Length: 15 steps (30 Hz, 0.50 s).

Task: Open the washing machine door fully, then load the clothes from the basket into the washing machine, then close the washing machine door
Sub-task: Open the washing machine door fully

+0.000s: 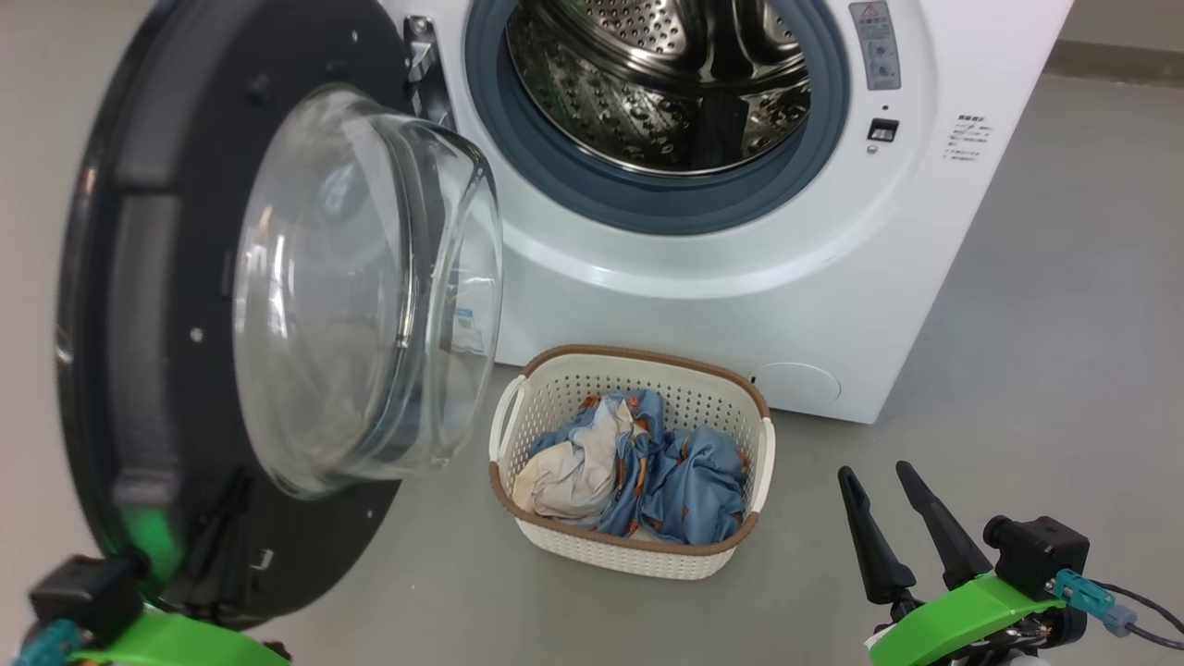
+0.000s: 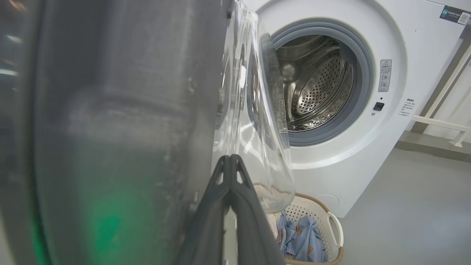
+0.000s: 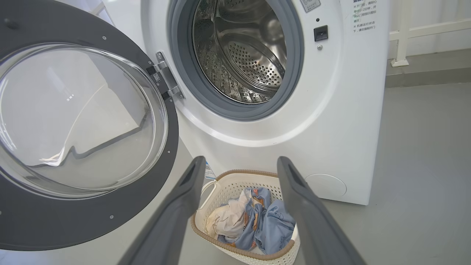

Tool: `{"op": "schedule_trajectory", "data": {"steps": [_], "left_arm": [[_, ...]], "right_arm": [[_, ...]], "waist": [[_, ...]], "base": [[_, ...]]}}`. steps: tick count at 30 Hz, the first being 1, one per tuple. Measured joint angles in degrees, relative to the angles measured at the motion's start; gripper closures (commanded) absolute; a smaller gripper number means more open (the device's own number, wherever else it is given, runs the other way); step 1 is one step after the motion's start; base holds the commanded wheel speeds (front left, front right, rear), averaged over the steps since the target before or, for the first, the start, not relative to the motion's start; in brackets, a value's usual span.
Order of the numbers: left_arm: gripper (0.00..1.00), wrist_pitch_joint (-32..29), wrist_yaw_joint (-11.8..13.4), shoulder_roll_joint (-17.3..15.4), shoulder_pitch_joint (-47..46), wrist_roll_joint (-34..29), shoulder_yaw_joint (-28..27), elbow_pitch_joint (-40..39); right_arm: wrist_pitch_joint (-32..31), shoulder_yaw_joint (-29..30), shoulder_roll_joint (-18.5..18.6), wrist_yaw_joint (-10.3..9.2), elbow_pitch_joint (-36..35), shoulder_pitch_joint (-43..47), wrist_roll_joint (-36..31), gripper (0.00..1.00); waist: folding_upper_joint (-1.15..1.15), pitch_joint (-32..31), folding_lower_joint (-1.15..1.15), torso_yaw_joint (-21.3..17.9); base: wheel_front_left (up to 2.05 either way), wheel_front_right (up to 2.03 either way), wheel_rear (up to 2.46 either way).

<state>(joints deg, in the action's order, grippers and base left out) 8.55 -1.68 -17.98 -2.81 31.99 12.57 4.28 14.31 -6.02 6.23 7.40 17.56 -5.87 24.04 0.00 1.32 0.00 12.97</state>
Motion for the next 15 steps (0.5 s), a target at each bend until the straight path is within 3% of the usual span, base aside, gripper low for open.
{"op": "schedule_trajectory", "data": {"steps": [9, 15], "left_arm": [[1.00, -0.97, -0.20, -2.16, -4.91, 2.36, -2.80, 6.52], [1.00, -0.81, -1.65, -4.11, -8.88, 2.50, -3.79, 12.09]], "right_arm": [[0.00, 0.91, -0.57, 0.00, -0.27, -0.32, -0.78, 0.00], [0.00, 1.08, -0.85, 0.00, -0.44, -1.85, -1.21, 0.00]], "waist": [[0.00, 2.34, 0.00, 1.21], [0.00, 4.32, 0.00, 1.81]], "base": [[0.00, 0.00, 0.00], [0.00, 0.00, 0.00]]}}
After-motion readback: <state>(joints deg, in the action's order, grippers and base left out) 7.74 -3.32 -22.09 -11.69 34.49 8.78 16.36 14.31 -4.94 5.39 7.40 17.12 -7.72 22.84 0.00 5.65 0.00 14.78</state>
